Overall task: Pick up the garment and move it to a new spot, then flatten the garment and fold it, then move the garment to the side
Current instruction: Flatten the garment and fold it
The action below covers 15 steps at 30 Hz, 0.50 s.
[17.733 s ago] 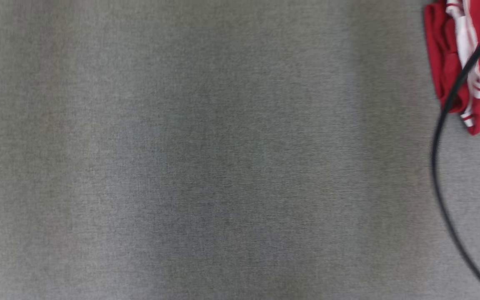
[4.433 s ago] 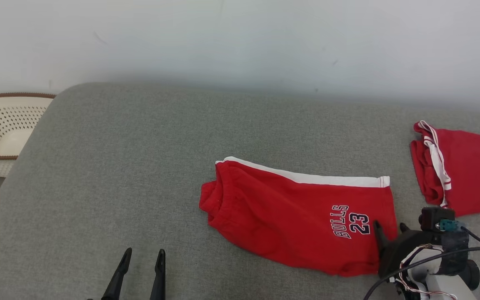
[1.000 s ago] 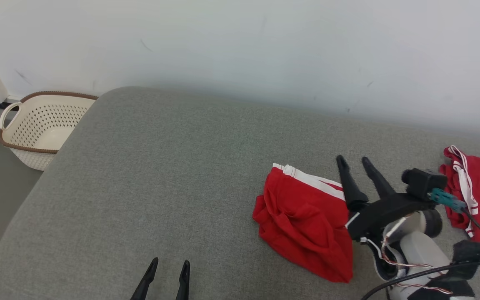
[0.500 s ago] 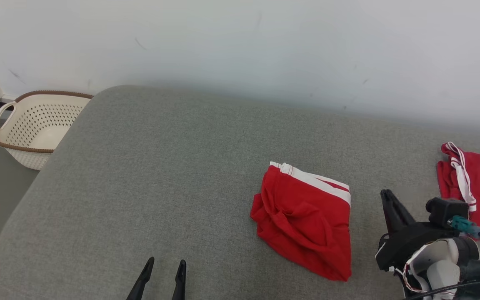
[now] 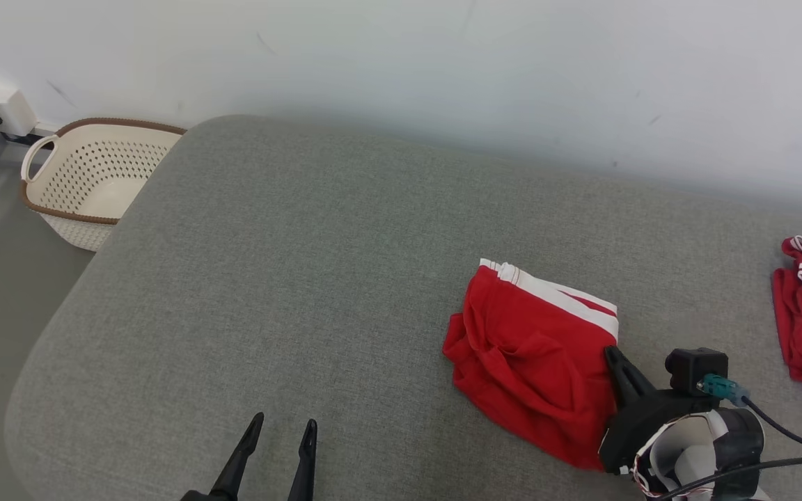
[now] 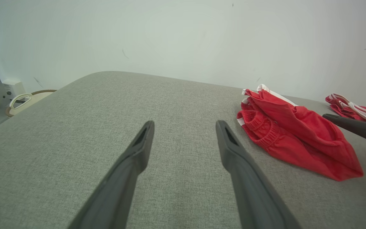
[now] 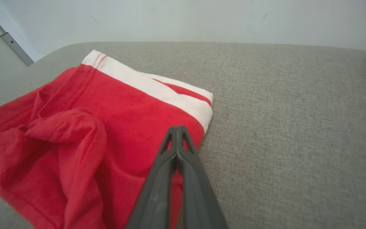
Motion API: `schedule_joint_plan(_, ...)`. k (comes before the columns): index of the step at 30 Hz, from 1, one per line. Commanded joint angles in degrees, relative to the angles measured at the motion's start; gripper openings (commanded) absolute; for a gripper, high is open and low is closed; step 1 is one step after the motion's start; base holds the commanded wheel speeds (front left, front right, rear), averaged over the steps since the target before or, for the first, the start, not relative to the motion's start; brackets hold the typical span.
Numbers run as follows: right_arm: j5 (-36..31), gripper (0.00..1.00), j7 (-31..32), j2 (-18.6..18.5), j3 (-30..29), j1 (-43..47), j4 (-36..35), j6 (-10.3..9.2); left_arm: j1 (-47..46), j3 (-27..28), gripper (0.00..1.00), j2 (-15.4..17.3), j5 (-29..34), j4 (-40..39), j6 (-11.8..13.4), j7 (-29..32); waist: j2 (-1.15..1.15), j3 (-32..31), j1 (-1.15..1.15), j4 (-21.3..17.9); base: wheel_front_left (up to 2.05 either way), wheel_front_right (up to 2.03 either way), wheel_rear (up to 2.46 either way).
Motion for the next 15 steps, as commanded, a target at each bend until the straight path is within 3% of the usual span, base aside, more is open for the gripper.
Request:
schedule_joint_plan(1, 0.6, 0.00, -0.9, 0.5, 0.9, -0.7, 1.2, -0.01, -0.1, 0.0, 1.00, 0.2, 0.0, 0.2, 0.0, -0.2, 0.00, 0.5, 0.00, 0.7, 0.00, 0.00, 0.00)
schedule_joint_plan(15, 4.6, 0.00, -3.7, 6.6, 9.1, -3.9, 7.7, -0.01, -0.8, -0.5, 1.00, 0.0, -0.2, 0.9, -0.1, -0.2, 0.00, 0.5, 0.00, 2.7, 0.00, 0.00, 0.00)
